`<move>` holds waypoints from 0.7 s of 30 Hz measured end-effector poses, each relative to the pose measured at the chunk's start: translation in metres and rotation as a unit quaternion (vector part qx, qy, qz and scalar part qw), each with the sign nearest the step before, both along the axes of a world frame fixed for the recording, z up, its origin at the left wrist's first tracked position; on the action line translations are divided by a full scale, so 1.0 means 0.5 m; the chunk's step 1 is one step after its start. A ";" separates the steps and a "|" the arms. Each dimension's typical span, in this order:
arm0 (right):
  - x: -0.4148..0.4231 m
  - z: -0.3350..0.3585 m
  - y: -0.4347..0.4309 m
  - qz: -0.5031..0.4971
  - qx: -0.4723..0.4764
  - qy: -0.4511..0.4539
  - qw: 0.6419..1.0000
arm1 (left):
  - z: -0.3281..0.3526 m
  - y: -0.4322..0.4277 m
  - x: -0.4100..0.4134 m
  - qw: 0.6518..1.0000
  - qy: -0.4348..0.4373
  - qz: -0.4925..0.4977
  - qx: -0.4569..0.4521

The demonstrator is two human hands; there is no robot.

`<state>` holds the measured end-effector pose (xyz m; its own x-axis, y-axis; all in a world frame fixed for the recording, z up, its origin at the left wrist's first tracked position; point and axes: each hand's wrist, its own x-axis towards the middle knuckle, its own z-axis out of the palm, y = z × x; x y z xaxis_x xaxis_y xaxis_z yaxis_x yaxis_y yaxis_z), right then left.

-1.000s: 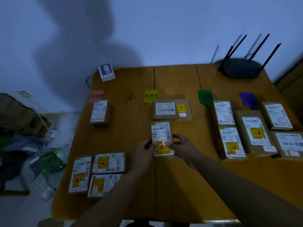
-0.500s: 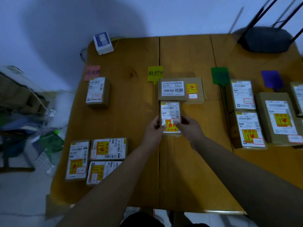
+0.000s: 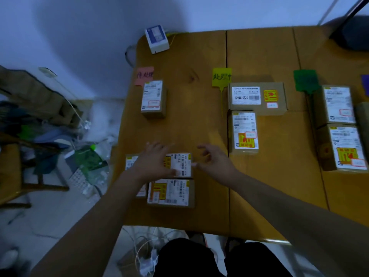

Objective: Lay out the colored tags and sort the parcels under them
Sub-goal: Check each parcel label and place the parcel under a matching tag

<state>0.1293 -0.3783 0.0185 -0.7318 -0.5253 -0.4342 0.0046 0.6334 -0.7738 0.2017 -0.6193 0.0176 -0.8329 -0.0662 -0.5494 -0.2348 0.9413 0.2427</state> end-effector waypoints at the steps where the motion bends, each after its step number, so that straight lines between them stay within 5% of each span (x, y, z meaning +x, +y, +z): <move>1: 0.015 -0.012 -0.016 0.006 0.014 -0.028 0.999 | -0.011 -0.016 0.002 0.999 -0.022 -0.039 -0.029; 4: 0.048 -0.044 -0.047 -0.025 0.028 -0.082 0.996 | -0.034 -0.033 0.001 0.997 -0.026 -0.062 -0.023; 7: 0.059 -0.065 -0.054 -0.099 0.010 -0.096 0.990 | -0.035 -0.031 -0.006 0.997 0.063 -0.035 0.008; 12: 0.030 -0.035 -0.064 -0.184 -0.081 -0.148 0.968 | -0.026 -0.003 -0.010 0.967 0.186 0.112 0.132; 17: -0.041 0.088 -0.092 -0.273 -0.220 -0.126 0.928 | 0.046 0.029 -0.034 0.838 0.226 0.351 0.352; 21: -0.108 0.242 -0.110 -0.283 -0.296 -0.085 0.908 | 0.164 0.026 -0.057 0.737 0.198 0.390 0.514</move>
